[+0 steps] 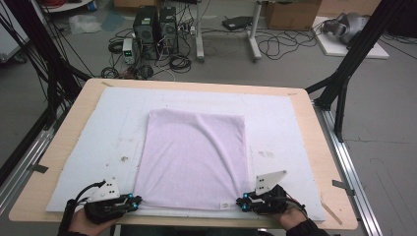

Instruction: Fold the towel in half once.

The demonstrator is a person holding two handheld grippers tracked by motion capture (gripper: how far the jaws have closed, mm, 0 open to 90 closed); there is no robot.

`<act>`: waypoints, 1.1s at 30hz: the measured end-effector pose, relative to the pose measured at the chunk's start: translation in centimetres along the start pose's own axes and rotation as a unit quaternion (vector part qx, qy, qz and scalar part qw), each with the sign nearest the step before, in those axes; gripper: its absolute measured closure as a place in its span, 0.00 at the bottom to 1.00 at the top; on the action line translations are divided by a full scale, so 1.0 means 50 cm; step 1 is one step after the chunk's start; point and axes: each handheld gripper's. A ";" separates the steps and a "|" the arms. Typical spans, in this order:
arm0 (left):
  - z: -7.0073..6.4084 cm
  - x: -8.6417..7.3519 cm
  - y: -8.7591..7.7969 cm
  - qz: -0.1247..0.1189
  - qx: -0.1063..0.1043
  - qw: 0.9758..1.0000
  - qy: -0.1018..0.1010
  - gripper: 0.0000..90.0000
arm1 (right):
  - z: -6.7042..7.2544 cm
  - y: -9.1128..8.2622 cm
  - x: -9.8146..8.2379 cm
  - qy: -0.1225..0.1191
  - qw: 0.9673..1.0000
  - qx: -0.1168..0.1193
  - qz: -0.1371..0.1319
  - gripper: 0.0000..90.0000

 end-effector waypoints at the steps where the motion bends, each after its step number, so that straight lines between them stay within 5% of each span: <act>1: 0.003 0.001 -0.001 0.001 -0.006 1.000 0.000 0.94 | -0.002 -0.001 0.000 0.003 1.000 0.005 -0.002 0.89; 3: 0.005 0.004 -0.002 -0.003 -0.016 1.000 -0.007 0.87 | -0.008 -0.006 0.003 0.013 1.000 -0.003 -0.012 0.76; 8: 0.017 0.018 -0.003 -0.035 0.020 0.999 -0.027 0.60 | -0.031 -0.024 0.009 0.033 0.998 -0.036 -0.031 0.66; 19: 0.061 0.054 -0.004 -0.067 0.056 0.995 -0.045 0.50 | -0.079 -0.039 0.022 0.068 0.991 -0.101 -0.048 0.43; 25: 0.076 0.076 0.005 -0.080 0.053 0.995 -0.038 0.45 | -0.093 -0.043 0.023 0.080 0.987 -0.127 -0.058 0.30; 28: 0.080 0.085 0.012 -0.076 0.062 0.995 -0.032 0.44 | -0.100 -0.047 0.025 0.085 0.983 -0.146 -0.066 0.26; 33: 0.092 0.097 0.006 -0.093 0.075 0.992 -0.040 0.39 | -0.110 -0.044 0.028 0.083 0.983 -0.155 -0.061 0.25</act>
Point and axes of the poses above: each handheld gripper's, and its own axes: y roughly forward along the jaws, x roughly out of its top, z roughly to its left, and after that the axes turned 10 degrees about -y, right-handed
